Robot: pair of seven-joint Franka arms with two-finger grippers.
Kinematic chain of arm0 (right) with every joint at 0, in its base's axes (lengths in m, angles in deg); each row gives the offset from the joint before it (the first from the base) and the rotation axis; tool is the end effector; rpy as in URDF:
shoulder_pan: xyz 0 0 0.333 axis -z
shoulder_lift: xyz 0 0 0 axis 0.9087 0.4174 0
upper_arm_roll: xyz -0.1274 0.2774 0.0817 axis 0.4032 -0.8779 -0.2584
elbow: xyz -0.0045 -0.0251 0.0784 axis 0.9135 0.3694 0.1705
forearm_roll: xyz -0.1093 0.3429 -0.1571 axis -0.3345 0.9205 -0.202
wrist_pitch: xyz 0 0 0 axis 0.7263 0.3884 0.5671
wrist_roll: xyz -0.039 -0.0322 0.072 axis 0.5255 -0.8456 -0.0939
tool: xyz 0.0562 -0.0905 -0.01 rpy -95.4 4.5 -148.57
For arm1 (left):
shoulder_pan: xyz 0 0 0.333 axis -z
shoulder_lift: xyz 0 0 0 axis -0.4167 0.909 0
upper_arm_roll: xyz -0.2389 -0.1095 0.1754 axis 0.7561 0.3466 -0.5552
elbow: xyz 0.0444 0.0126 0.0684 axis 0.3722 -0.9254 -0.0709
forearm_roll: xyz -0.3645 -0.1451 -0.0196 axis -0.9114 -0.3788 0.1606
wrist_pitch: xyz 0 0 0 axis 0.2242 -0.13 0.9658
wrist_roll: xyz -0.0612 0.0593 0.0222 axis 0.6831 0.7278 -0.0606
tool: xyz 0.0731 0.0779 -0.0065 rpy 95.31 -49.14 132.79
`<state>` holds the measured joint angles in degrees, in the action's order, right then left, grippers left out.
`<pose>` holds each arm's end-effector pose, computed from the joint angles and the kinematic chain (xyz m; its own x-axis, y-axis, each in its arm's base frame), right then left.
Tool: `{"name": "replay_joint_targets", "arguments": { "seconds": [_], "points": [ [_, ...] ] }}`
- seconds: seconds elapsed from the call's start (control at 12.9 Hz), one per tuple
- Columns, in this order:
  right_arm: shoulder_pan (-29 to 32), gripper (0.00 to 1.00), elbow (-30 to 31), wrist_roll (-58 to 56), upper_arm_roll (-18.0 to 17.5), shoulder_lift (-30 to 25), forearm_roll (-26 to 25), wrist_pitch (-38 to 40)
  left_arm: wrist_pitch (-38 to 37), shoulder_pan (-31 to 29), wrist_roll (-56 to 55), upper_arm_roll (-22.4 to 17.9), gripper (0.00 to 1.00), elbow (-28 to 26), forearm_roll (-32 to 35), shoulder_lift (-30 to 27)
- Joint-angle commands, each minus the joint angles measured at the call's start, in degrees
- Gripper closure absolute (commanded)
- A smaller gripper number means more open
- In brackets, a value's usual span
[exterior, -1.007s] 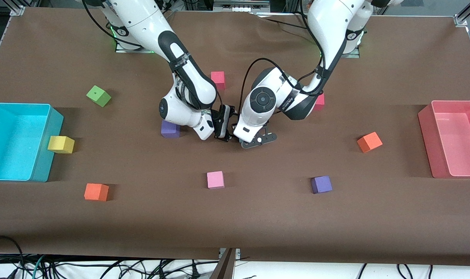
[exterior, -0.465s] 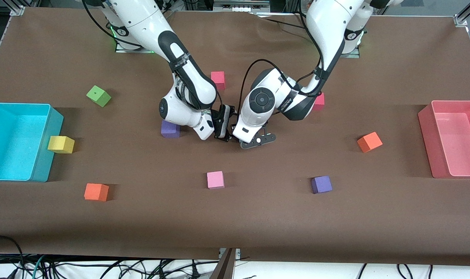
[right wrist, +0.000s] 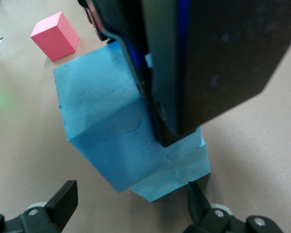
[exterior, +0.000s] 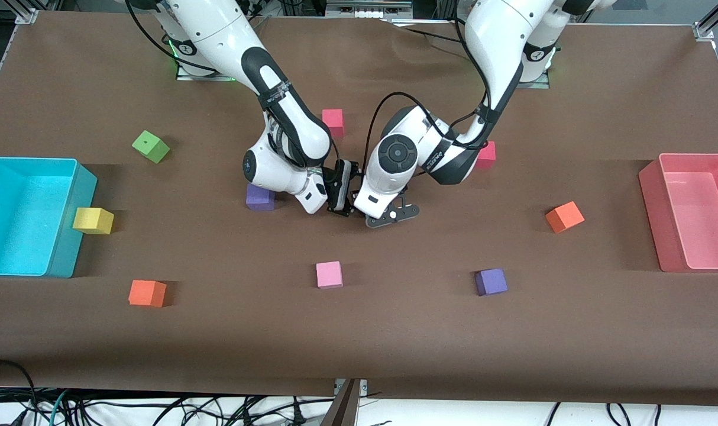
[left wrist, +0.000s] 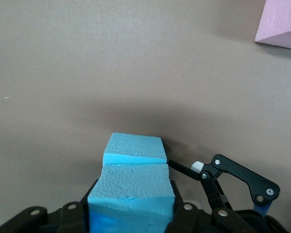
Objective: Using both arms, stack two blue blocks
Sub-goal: 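Lower the left gripper's cube onto the cube held by the right gripper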
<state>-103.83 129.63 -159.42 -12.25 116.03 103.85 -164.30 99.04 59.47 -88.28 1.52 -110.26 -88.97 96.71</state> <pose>0.4968 0.4146 0.1469 0.3317 0.6883 0.6452 0.9388 -0.1732 -0.2979 0.5398 -0.4623 0.2527 0.9417 0.2953 -0.1611 0.3083 -0.9492 0.0623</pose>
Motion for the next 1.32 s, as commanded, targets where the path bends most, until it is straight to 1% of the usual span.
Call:
{"name": "replay_joint_targets", "arguments": {
  "seconds": [0.0,0.08,0.15,0.23,0.46,0.93,1.08,1.24],
  "points": [
    [0.1,0.0,-0.1,-1.7,-0.1,0.0,1.6,-0.4,0.1,0.9,0.1,-1.0,0.8,1.3,1.0,1.0],
    [0.1,0.0,-0.1,-1.7,-0.1,0.0,1.6,-0.4,0.1,0.9,0.1,-1.0,0.16,1.2,1.0,1.0],
    [0.1,0.0,-0.1,-2.0,-0.1,0.0,1.6,-0.4,0.1,0.9,0.2,-1.0,0.03,1.2,1.1,1.0],
    [0.1,0.0,-0.1,-2.1,-0.1,0.0,1.6,-0.4,0.1,0.9,0.1,-1.0,0.01,1.3,1.2,0.9],
    [0.1,0.0,-0.1,-2.1,-0.1,0.0,1.6,-0.4,0.0,0.9,0.0,-1.0,0.0,1.6,1.5,0.4],
    [0.2,0.0,0.6,-2.2,0.0,-0.4,1.6,-0.2,-1.3,0.1,0.4,-1.0,0.0,0.7,1.5,-3.2],
    [0.8,0.0,1.9,-3.2,-0.1,-1.2,1.7,-0.1,-3.7,-2.0,5.0,-1.1,0.0,0.5,1.4,-5.0],
    [1.0,0.0,4.2,-3.4,0.0,-3.1,1.7,0.4,-6.7,-4.9,8.4,-1.1,0.0,-0.3,0.8,-8.1]
  ]
}}
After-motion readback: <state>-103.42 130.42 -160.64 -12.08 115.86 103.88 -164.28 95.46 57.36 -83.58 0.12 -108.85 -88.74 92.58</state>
